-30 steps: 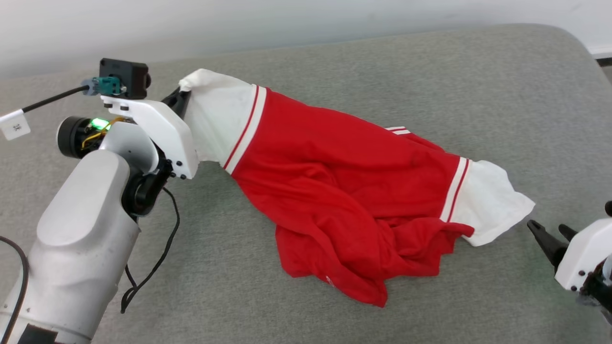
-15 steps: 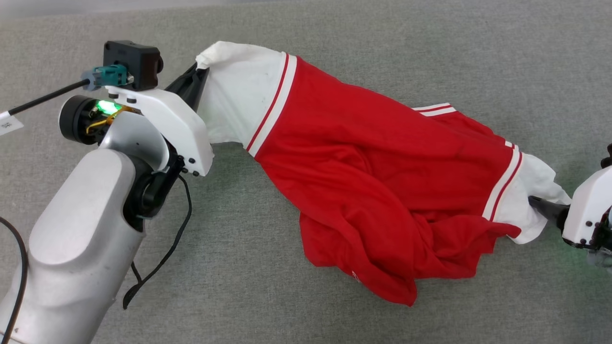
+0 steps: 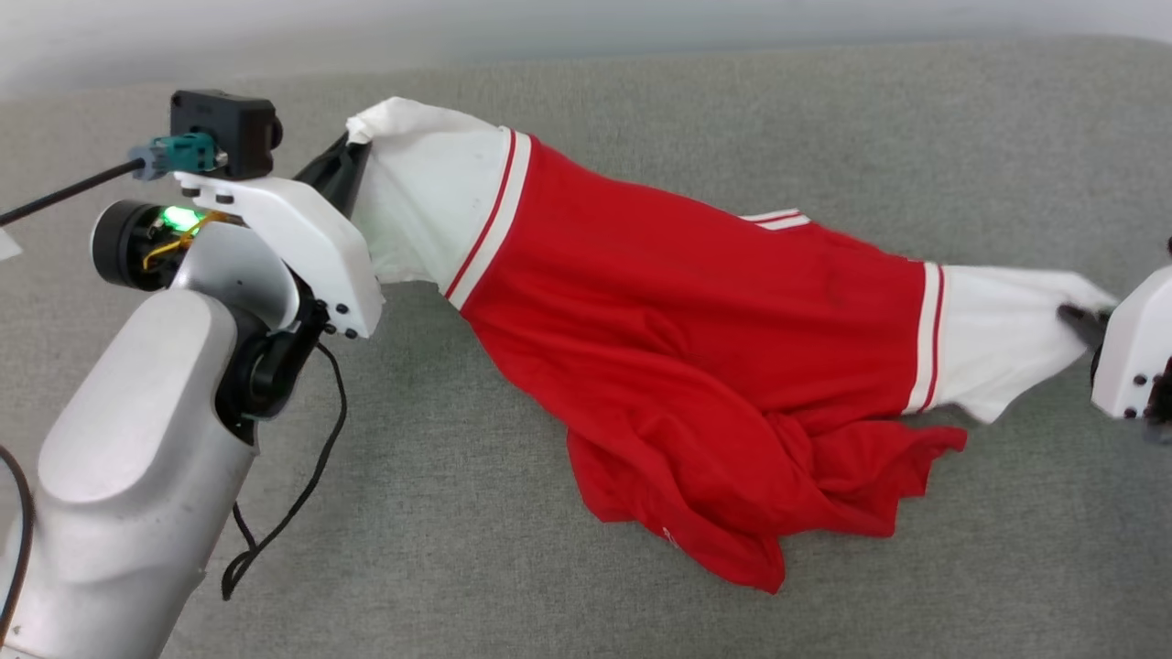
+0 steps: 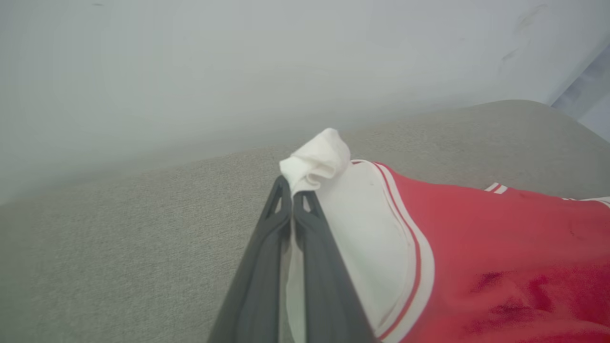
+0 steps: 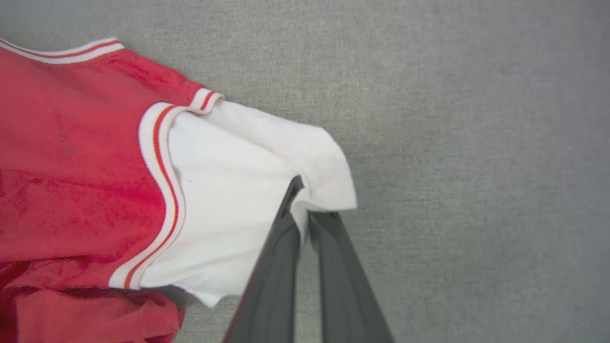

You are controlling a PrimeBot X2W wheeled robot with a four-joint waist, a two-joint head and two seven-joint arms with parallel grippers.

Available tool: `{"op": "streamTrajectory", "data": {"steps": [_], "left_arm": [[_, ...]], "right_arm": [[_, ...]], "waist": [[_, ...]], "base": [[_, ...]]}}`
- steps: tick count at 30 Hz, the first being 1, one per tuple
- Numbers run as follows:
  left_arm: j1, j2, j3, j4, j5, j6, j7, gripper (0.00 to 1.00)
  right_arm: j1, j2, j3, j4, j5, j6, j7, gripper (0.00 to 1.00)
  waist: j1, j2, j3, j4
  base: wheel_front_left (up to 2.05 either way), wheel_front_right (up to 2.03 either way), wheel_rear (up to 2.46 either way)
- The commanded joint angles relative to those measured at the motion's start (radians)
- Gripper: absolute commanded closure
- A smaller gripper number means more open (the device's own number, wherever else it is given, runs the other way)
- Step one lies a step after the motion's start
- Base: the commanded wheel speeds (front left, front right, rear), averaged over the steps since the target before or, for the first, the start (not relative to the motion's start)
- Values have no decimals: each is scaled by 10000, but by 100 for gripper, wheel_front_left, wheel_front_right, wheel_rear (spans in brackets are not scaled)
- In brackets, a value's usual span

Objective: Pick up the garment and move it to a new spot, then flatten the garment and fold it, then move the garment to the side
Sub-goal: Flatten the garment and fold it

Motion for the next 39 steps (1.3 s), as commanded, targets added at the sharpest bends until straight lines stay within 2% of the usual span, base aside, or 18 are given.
{"op": "streamTrajectory", "data": {"steps": [1,6,15,24,32,39], "left_arm": [[-105,40,95,125,-23,58,-159,100],[-426,1,267,644,-103,72,-315,100],[-2041,-233,683,2598,-113,-117,-1040,100],[-4894,-157,794,4109,524,-154,-1912,100],[-7154,149,1109,4357,898,-181,-3083,100],[-8282,291,1108,4581,1104,-312,-3535,100]], "right_arm": [[-206,-99,26,7,-210,-7,-193,100],[-946,-186,51,153,-736,-7,-654,100],[-3129,205,369,988,-1517,-8,-1576,100],[-6467,439,968,1405,-1988,-7,-3340,100],[-9094,425,1434,1806,-2181,-8,-4973,100],[-10469,437,1860,2331,-2096,-8,-5877,100]], "waist": [[0,0,-515,-85],[0,0,-1044,-137],[0,0,-1502,-260],[0,0,-192,-412],[0,0,1146,-546],[0,0,1924,-598]], "base": [[0,0,0],[0,0,0],[0,0,0],[0,0,0],[0,0,0],[0,0,0]]}}
